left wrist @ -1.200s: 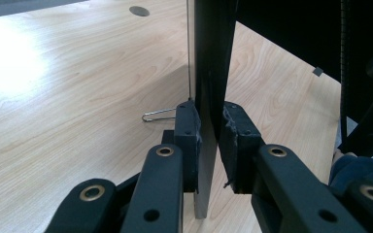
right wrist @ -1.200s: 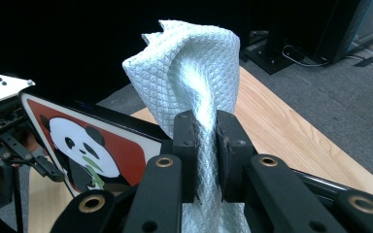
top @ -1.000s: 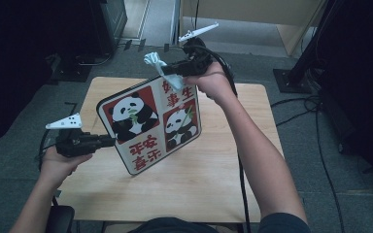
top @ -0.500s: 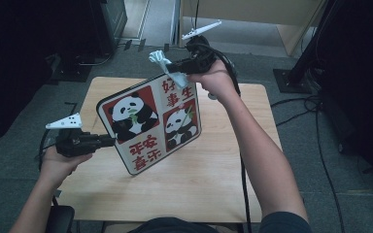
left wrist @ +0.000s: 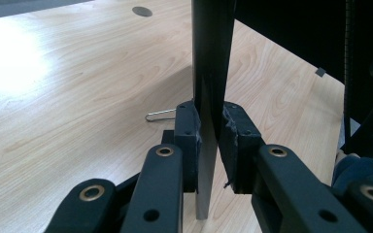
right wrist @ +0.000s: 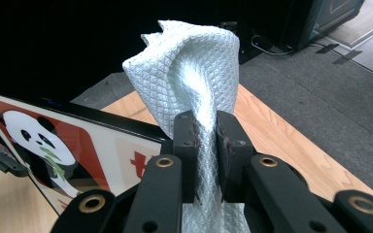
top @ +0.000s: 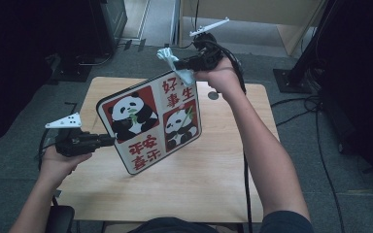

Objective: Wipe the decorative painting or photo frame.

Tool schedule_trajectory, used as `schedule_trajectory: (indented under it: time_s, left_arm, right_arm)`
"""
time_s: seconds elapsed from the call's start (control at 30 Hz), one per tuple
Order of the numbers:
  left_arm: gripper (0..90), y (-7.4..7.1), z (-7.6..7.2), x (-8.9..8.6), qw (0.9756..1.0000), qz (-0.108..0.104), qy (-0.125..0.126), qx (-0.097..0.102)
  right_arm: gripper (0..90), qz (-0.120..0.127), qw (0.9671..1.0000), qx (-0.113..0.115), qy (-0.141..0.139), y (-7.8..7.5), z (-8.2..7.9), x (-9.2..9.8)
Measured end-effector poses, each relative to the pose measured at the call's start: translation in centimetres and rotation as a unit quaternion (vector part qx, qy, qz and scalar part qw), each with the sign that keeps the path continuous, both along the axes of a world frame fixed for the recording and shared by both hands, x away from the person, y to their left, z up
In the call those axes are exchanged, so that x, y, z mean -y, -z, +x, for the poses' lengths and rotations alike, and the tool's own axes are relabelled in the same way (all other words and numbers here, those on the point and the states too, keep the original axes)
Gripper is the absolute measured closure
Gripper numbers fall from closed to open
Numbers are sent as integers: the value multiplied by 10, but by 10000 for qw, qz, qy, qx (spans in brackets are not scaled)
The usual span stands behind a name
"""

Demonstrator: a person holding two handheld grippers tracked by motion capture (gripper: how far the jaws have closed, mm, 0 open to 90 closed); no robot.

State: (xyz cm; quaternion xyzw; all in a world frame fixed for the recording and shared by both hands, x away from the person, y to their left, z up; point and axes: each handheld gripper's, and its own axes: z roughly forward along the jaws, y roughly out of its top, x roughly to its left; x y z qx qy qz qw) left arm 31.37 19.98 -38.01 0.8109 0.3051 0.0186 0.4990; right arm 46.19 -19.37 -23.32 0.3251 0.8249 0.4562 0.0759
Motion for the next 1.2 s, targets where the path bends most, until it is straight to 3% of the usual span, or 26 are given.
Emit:
schedule_trajectory:
  time_s: [0.73, 1.2]
  left_arm:
    - [785, 1, 2, -3, 10000, -3, -40, 6]
    - [784, 1, 2, -3, 10000, -22, -53, -9]
  right_arm:
    - [809, -37, 9994, -74, 331, 0, 6, 26]
    - [809, -125, 9984, -159, 523, 8, 8, 41]
